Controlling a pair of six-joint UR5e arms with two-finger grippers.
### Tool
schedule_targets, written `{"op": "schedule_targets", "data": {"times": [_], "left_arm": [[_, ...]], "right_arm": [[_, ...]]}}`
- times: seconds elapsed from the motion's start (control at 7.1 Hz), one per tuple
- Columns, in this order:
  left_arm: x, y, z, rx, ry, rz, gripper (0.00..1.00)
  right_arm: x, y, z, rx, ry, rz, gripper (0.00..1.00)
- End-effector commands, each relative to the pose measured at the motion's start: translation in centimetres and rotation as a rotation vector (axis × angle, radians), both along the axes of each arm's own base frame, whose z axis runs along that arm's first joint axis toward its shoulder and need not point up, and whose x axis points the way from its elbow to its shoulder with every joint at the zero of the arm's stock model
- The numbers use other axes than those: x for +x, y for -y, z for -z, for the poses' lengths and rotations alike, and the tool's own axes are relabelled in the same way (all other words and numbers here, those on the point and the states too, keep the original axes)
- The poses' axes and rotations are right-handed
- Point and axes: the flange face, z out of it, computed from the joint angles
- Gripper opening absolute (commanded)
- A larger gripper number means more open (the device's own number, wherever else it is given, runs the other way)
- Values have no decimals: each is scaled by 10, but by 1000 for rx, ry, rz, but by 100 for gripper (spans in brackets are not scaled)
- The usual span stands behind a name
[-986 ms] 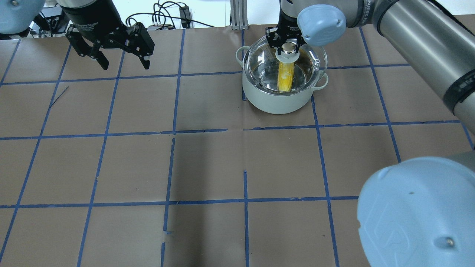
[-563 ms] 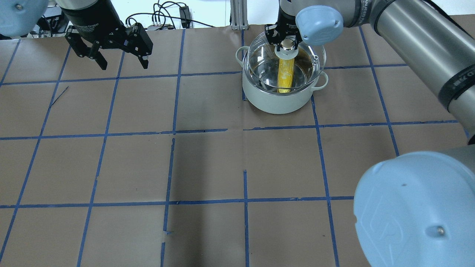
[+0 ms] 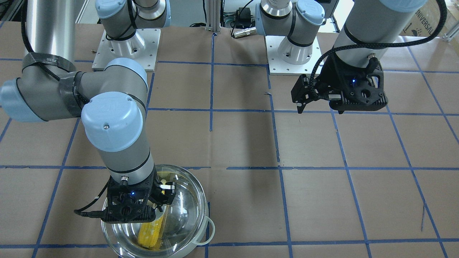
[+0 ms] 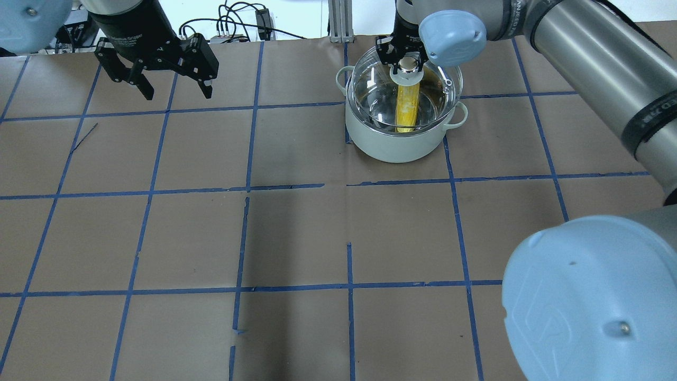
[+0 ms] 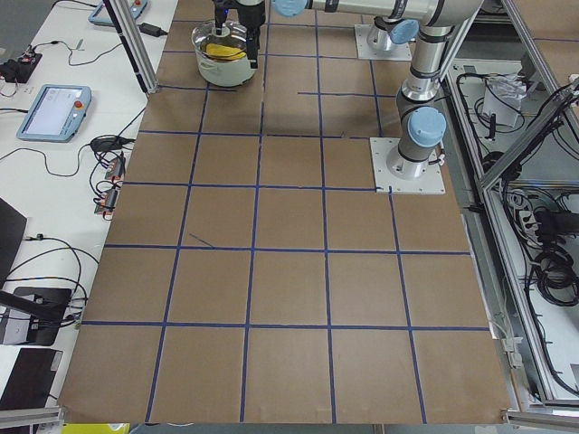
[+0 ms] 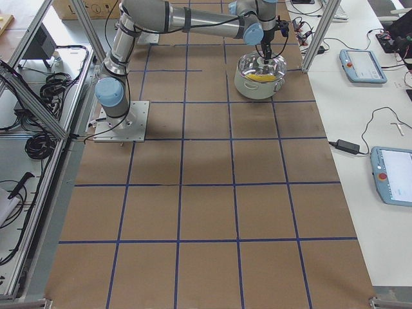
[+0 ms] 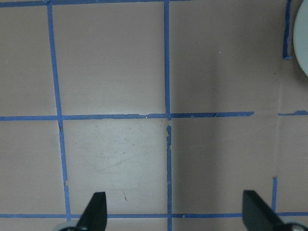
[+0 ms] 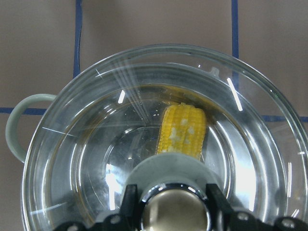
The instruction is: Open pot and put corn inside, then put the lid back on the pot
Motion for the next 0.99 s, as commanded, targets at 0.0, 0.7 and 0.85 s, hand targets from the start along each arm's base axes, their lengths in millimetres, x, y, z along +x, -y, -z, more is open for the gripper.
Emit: {"op": "schedule_targets", "data": {"times": [0.0, 0.7, 0.85], "left_arm": [[0, 1, 0, 0, 0, -2, 100], [0, 2, 0, 0, 0, -2, 100], [0, 2, 0, -1, 0, -2, 100]], "right_arm": [[3, 0, 6, 9, 0, -3, 12], [14, -1, 12, 14, -3, -19, 12], [12, 0, 14, 18, -2, -17, 12]]}}
